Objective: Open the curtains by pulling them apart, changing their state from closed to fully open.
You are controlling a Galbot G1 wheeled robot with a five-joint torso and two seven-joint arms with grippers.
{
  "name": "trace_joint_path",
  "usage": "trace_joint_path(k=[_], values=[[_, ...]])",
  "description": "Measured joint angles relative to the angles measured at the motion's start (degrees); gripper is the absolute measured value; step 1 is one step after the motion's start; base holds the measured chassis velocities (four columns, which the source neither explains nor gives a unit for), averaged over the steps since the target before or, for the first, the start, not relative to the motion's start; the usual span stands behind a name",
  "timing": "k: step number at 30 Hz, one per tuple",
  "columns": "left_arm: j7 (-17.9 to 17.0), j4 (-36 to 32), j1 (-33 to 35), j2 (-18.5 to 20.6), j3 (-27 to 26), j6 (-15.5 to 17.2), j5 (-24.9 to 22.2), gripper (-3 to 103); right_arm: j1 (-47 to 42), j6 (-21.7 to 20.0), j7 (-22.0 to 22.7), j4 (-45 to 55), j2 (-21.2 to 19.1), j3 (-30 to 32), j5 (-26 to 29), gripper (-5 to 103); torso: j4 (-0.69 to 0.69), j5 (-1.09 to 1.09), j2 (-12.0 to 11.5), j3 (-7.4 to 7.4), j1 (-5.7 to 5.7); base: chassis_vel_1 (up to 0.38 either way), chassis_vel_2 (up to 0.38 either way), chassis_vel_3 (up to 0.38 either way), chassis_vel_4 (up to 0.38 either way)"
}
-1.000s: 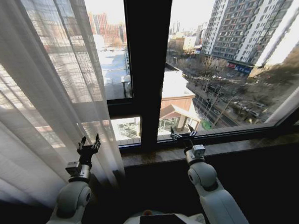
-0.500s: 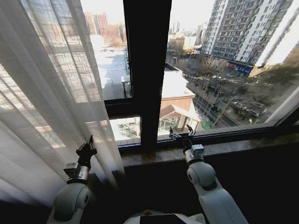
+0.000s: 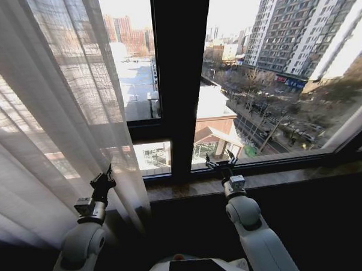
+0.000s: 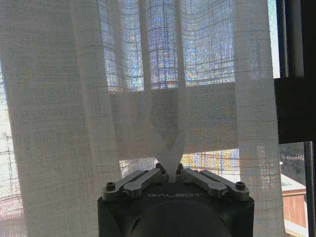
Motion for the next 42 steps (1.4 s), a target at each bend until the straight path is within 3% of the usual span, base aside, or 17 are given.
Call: trace_joint_path(k=[16,42], values=[[0.04,-1.23,1.20,-0.54,-0.53,-0.18,1.06,0,-0.07,0.07,0.08,0.27,0.15,-0.04,0.15,100,0.00,0.00,0.00,0.00,0.00,0.245,0.236,-0.256,-0.239],[0.20,-3.07,3.70,-3.56,-0.72,-1.57,3.69,0,-0.21,0.21,0.16,0.22,0.44,-0.86,0.41,100,0.00,0.00,0.00,0.00,0.00,0.356,0.352,-0.355,-0.350]])
